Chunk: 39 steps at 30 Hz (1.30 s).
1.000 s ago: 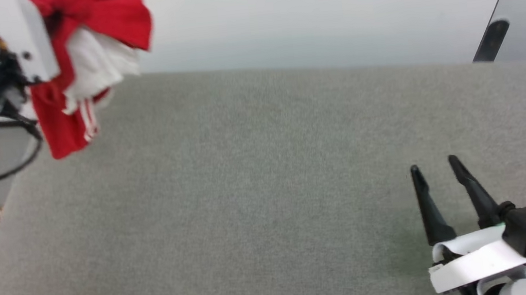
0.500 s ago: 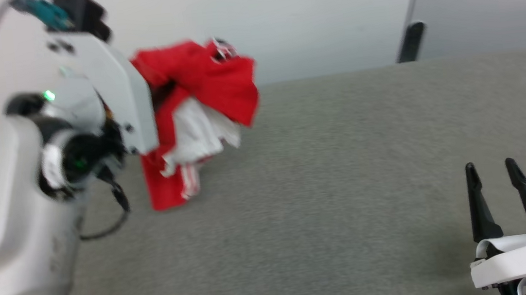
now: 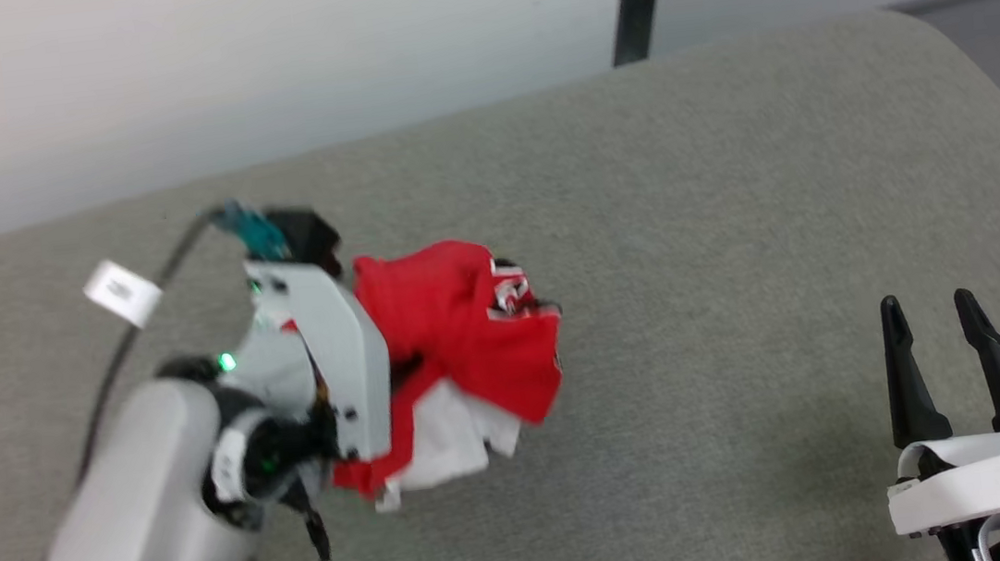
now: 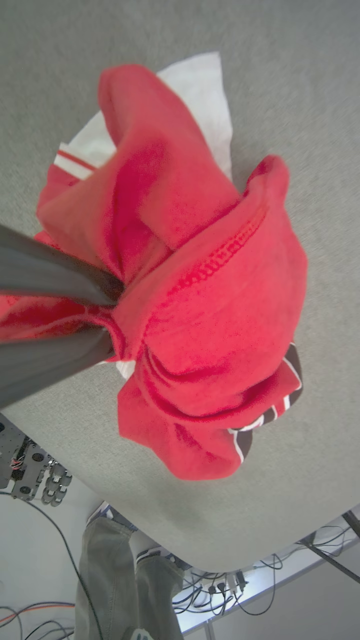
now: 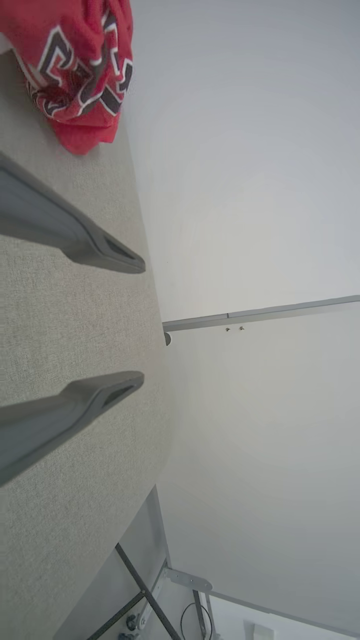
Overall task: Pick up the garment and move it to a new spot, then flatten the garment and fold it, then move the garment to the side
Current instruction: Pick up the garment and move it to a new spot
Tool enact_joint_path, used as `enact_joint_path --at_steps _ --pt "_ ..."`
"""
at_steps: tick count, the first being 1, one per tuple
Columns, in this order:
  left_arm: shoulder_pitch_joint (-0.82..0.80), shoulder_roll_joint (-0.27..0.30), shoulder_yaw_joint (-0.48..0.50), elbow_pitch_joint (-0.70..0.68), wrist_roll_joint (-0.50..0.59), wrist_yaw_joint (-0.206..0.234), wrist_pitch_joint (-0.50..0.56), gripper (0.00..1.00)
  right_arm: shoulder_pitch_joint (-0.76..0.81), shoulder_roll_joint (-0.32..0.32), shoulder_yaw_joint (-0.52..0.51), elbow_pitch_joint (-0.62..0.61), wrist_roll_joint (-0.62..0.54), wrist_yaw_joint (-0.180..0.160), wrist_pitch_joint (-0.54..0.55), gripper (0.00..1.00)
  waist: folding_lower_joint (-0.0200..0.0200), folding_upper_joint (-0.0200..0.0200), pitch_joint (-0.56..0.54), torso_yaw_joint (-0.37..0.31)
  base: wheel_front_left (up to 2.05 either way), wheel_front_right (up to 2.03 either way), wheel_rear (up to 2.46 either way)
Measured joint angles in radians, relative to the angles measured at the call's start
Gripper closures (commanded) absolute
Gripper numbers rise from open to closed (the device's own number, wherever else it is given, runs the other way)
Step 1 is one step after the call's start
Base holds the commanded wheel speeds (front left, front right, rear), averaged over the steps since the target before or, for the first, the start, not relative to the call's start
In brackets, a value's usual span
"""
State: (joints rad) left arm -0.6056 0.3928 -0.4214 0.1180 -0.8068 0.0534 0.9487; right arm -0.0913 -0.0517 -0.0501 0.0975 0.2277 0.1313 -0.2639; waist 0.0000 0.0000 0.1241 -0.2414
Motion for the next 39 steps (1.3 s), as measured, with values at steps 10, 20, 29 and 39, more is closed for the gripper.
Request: enact_joint_path --at_steps 10,20,29,39 --pt "0.042 -0.055 -0.063 0.119 -0.003 -0.028 -0.011 0.71 -0.021 0.000 0.019 0.026 0.010 0.000 0.000 0.00 -0.0001 0.0000 0.048 -0.022 0.00 0.00 0.00" --pt "-0.010 -0.065 -0.071 0.118 -0.003 -0.053 -0.017 0.00 0.005 0.000 0.024 0.050 -0.020 0.000 0.000 0.00 0.0000 0.0000 -0.023 0.035 0.00 0.00 0.00" --pt "0.037 -0.027 -0.017 0.038 0.014 -0.082 -0.182 0.00 0.044 0.001 0.023 0.053 -0.044 0.000 0.000 0.00 0.0000 0.0000 -0.102 0.124 0.00 0.00 0.00" --pt "0.208 -0.007 0.074 -0.036 0.060 -0.117 -0.533 0.00 0.074 0.000 0.022 0.057 -0.060 0.000 0.000 0.00 0.0000 0.0000 -0.168 0.224 0.00 0.00 0.00"
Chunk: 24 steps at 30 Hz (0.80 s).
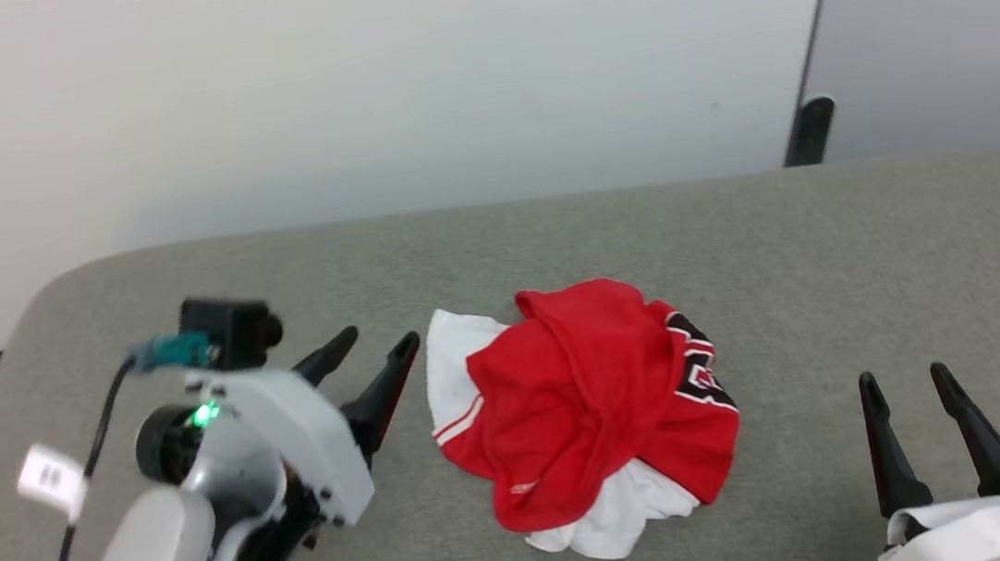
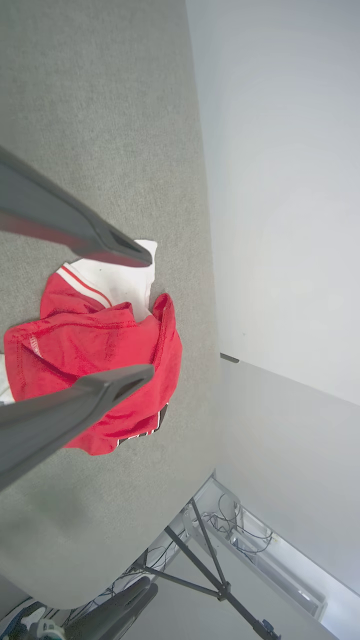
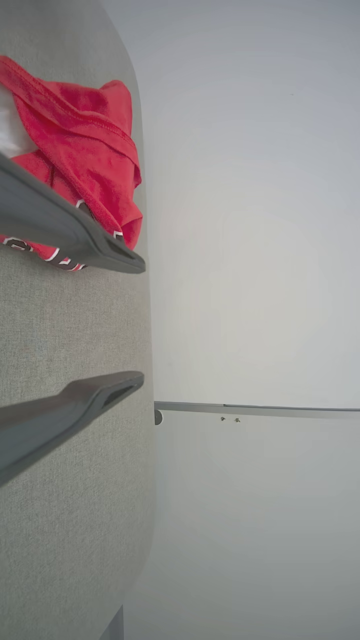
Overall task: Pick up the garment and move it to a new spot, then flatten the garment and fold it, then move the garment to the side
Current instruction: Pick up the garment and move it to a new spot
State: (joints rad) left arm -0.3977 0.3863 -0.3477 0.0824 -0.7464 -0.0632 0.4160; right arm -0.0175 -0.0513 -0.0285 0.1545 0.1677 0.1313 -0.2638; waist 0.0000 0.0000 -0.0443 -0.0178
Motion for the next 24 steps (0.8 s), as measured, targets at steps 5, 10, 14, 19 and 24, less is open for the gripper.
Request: enact_joint_path --at_steps 5,10,14,19,24 --pt "0.104 0.002 0.035 -0.018 0.030 -0.015 -0.187 0.00 0.020 0.000 -0.010 0.002 -0.002 0.000 0.000 0.00 0.0000 0.0000 -0.022 0.041 0.00 0.00 0.00" --pt "0.195 0.014 0.055 -0.007 0.095 -0.015 -0.355 0.00 0.035 0.000 -0.024 0.010 -0.004 0.000 0.000 0.00 0.0000 0.0001 -0.039 0.076 0.00 0.00 0.00" --pt "0.256 0.022 0.076 0.017 0.153 -0.002 -0.504 0.00 0.055 0.000 -0.033 0.015 -0.004 0.000 0.000 0.00 0.0000 0.0000 -0.052 0.100 0.00 0.00 0.00" --pt "0.340 0.006 0.102 0.052 0.171 0.027 -0.621 0.00 0.067 0.000 -0.035 0.016 -0.003 0.000 0.000 0.00 0.0000 0.0000 -0.067 0.122 0.00 0.00 0.00" --pt "0.378 -0.001 0.129 0.072 0.176 0.038 -0.655 0.00 0.070 0.000 -0.029 0.018 0.001 0.000 0.000 0.00 0.0000 0.0000 -0.074 0.141 0.00 0.00 0.00"
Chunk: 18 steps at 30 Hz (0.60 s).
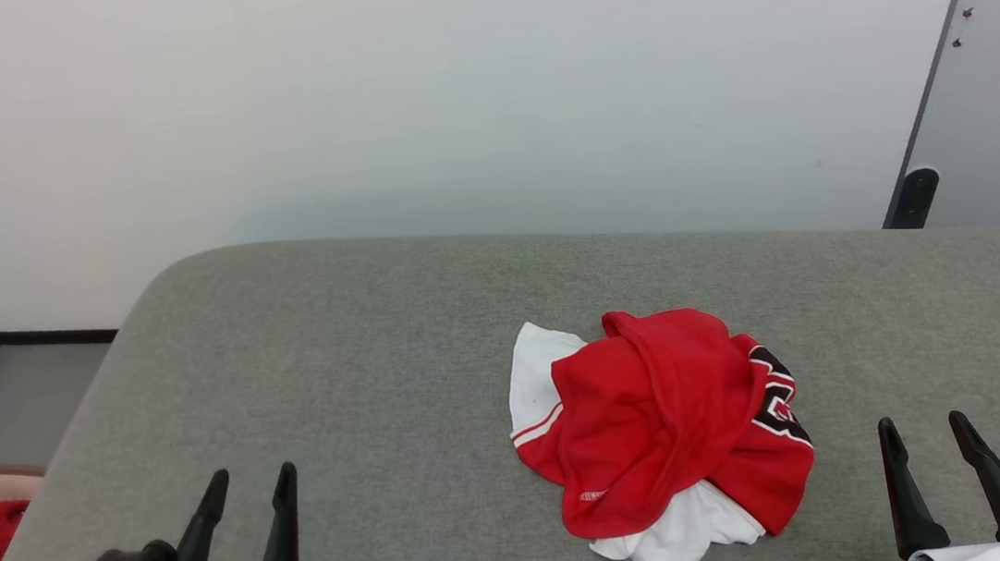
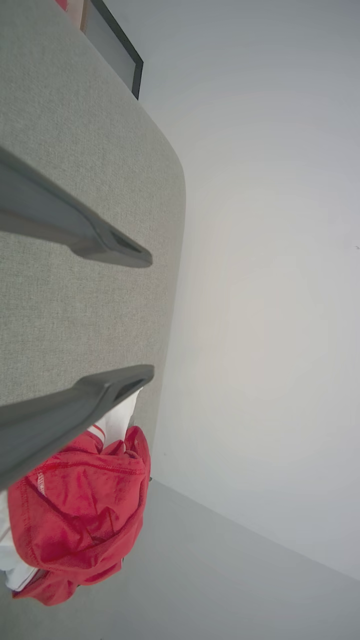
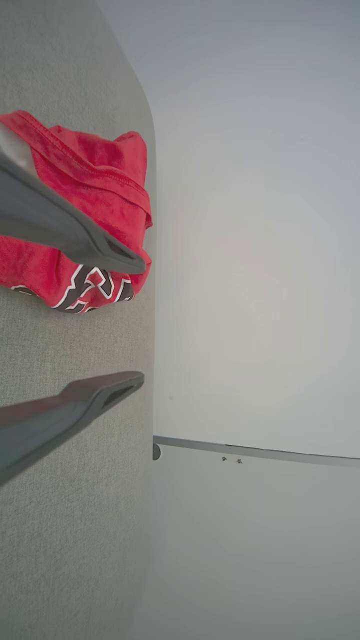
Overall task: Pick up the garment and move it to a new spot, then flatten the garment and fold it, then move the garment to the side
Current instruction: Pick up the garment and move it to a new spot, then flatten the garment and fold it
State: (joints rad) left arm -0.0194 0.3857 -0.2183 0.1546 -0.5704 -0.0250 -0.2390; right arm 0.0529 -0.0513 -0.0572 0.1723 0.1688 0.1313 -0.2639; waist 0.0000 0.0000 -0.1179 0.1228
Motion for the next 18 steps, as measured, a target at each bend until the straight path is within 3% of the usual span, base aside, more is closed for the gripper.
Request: enact_joint_path --at_steps 9,18 --pt "0.007 0.001 0.009 0.001 0.009 -0.001 -0.011 0.00 0.000 0.000 0.010 0.002 -0.001 0.000 0.000 0.00 0.0000 0.0000 0.004 0.008 0.00 0.00 0.00" --pt "-0.034 0.014 0.013 -0.013 -0.015 -0.003 0.040 0.00 -0.008 0.000 -0.026 -0.003 -0.019 0.000 0.000 0.00 -0.0001 0.0000 0.028 -0.049 0.00 0.00 0.00"
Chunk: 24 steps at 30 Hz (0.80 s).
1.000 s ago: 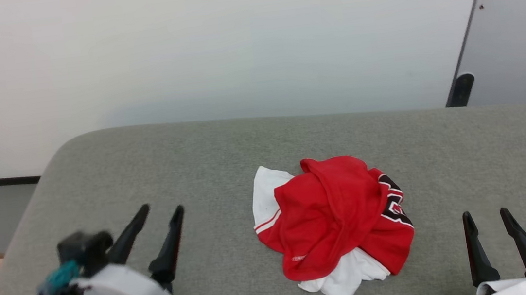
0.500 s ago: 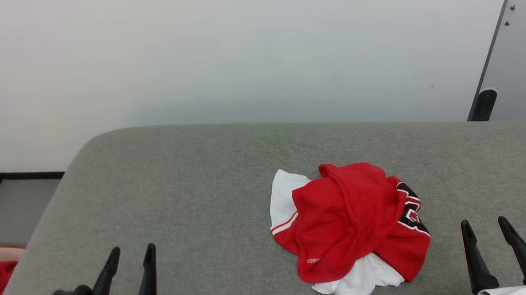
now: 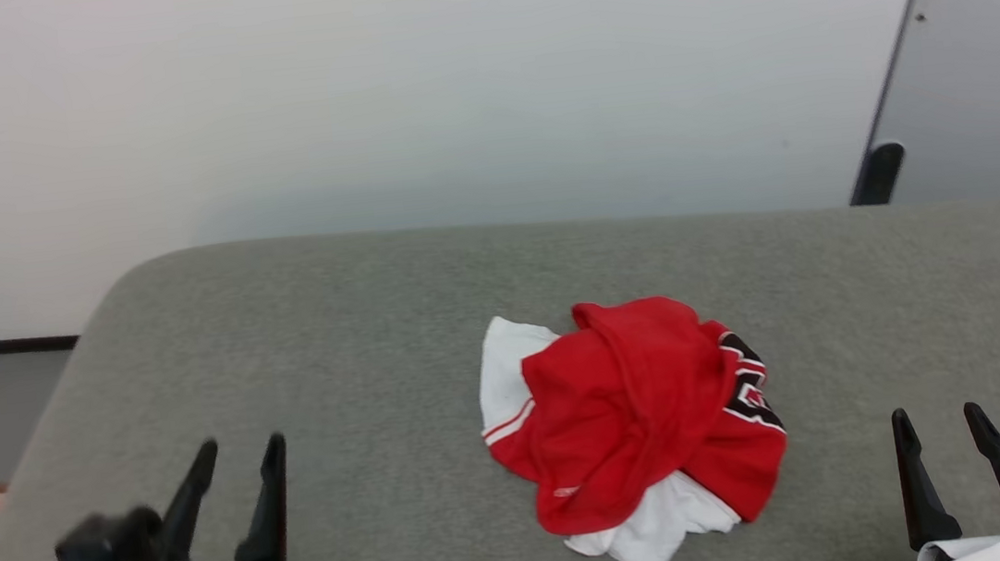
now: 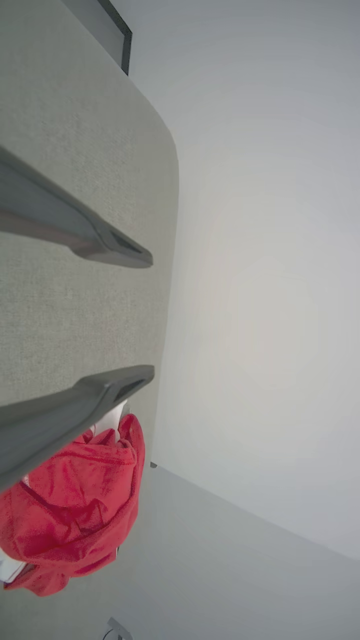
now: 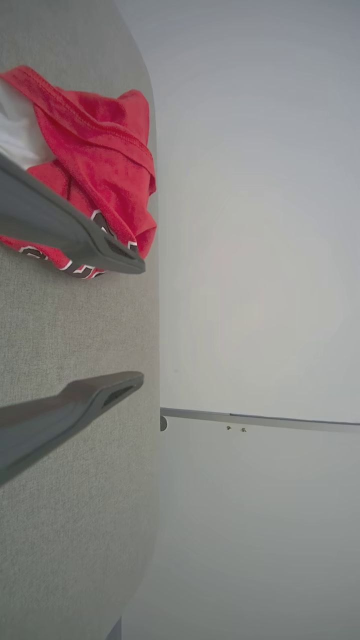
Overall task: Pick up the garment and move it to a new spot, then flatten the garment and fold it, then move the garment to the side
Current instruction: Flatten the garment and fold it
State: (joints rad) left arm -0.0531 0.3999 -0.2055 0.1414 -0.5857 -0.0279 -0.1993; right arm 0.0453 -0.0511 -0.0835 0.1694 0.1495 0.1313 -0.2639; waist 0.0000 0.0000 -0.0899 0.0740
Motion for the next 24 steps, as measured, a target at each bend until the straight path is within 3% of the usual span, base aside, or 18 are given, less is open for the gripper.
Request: enact_joint_path --at_steps 7,11,18,24 --pt "-0.164 0.033 -0.017 0.016 -0.115 -0.061 0.202 0.00 -0.030 0.000 0.027 -0.009 -0.022 0.000 0.000 0.00 0.0000 0.0000 0.038 -0.072 0.00 0.00 0.00" --pt "-0.296 0.096 -0.048 0.052 -0.177 -0.087 0.378 0.00 -0.059 -0.001 0.052 -0.021 -0.027 0.000 0.000 0.00 0.0000 0.0000 0.075 -0.113 0.00 0.00 0.00" --pt "-0.537 0.187 -0.079 0.138 -0.275 -0.095 0.694 0.00 -0.129 0.000 0.108 -0.036 -0.006 0.000 0.000 0.00 0.0000 0.0000 0.171 -0.189 0.00 0.00 0.00" --pt "-0.655 0.227 -0.134 0.199 -0.292 -0.086 0.911 0.00 -0.159 0.000 0.139 -0.038 0.031 0.000 0.000 0.00 0.0000 0.0000 0.255 -0.263 0.00 0.00 0.00"
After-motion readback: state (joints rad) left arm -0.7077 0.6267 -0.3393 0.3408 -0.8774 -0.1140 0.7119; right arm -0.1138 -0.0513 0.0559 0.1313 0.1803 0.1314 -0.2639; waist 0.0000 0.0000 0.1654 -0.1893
